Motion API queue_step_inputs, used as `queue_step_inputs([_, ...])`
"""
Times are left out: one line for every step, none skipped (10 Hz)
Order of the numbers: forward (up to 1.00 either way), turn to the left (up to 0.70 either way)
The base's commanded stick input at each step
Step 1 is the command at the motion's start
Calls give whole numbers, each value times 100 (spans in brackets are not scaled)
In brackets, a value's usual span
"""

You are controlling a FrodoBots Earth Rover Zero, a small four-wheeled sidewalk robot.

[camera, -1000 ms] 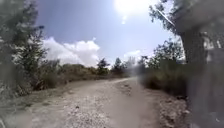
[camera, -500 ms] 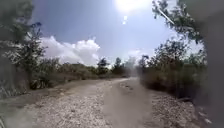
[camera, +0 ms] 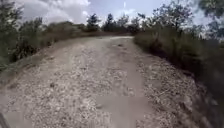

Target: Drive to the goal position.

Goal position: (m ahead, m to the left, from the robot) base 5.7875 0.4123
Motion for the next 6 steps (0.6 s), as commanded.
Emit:
queue_step_inputs([45,2])
queue_step_inputs([45,2])
queue_step_inputs([45,2])
queue_step_inputs([45,2])
queue_step_inputs([45,2])
queue_step_inputs([45,2])
